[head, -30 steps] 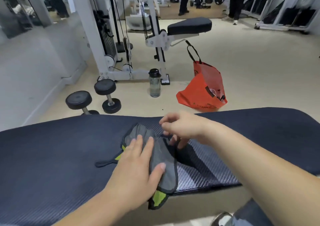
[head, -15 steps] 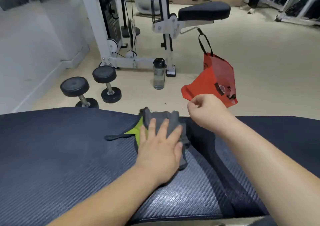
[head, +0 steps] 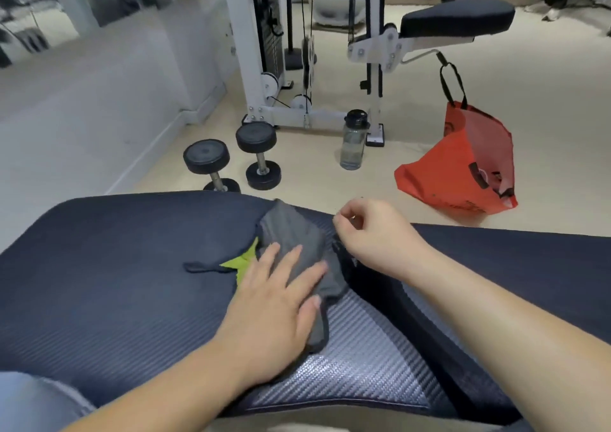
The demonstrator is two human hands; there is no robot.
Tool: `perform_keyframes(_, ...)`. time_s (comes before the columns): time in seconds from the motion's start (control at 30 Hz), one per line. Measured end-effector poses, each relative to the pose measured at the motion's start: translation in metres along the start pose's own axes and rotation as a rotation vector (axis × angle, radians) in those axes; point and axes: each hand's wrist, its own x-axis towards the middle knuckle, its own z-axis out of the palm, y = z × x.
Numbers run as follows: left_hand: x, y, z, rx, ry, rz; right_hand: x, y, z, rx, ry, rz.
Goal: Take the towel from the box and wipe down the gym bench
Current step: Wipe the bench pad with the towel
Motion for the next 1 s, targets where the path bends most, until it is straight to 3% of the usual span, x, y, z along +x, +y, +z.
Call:
perform_keyframes(0.07,-0.027,-0.015,-0.013,-0.01,-0.064,0.203,-0.004,-0.007,0.011,-0.006,-0.014,-0.034)
perform_keyframes(0.13,-0.032,-0.059,-0.02,0.06,-0.079,0.177,-0.008,-0.015,0.017,0.002,-0.032,-0.049)
perform_keyframes(0.23,-0.044,-0.103,-0.024,0.049,0.015,-0.32,-0.016,-0.033,0.025,0.052,-0.063,-0.068)
perform_keyframes(0.3,-0.064,-0.092,-0.013,0.065,0.076,-0.523,-0.022,-0.048,0.034,0.057,-0.078,-0.103)
perform_keyframes(0.33,-0.079,-0.078,-0.008,0.069,0.088,-0.509,-0.025,-0.055,0.04,0.054,-0.088,-0.13)
perform_keyframes(0.4,-0.112,-0.058,-0.01,0.056,0.103,-0.292,-0.033,-0.067,0.054,0.028,-0.125,-0.183)
perform_keyframes(0.47,-0.136,-0.074,-0.021,0.113,0.061,-0.082,-0.042,-0.076,0.066,-0.032,-0.173,-0.234)
perform_keyframes(0.5,-0.142,-0.092,-0.024,0.17,0.052,-0.068,-0.046,-0.08,0.07,-0.059,-0.196,-0.251)
perform_keyframes(0.53,-0.145,-0.109,-0.026,0.211,0.064,-0.144,-0.05,-0.083,0.072,-0.074,-0.214,-0.262)
perform_keyframes(0.63,-0.146,-0.125,-0.043,0.184,0.046,-0.609,-0.058,-0.091,0.076,-0.075,-0.215,-0.274)
perform_keyframes(0.67,-0.144,-0.12,-0.044,0.166,0.003,-0.667,-0.059,-0.094,0.076,-0.061,-0.209,-0.271)
perform_keyframes(0.77,-0.146,-0.094,-0.046,0.146,-0.109,-0.576,-0.058,-0.101,0.08,-0.007,-0.196,-0.271)
perform_keyframes(0.9,-0.154,-0.094,-0.054,0.201,-0.051,-0.241,-0.058,-0.105,0.093,0.04,-0.213,-0.273)
perform_keyframes(1.0,-0.161,-0.097,-0.056,0.233,-0.127,-0.064,-0.061,-0.101,0.099,0.012,-0.38,-0.334)
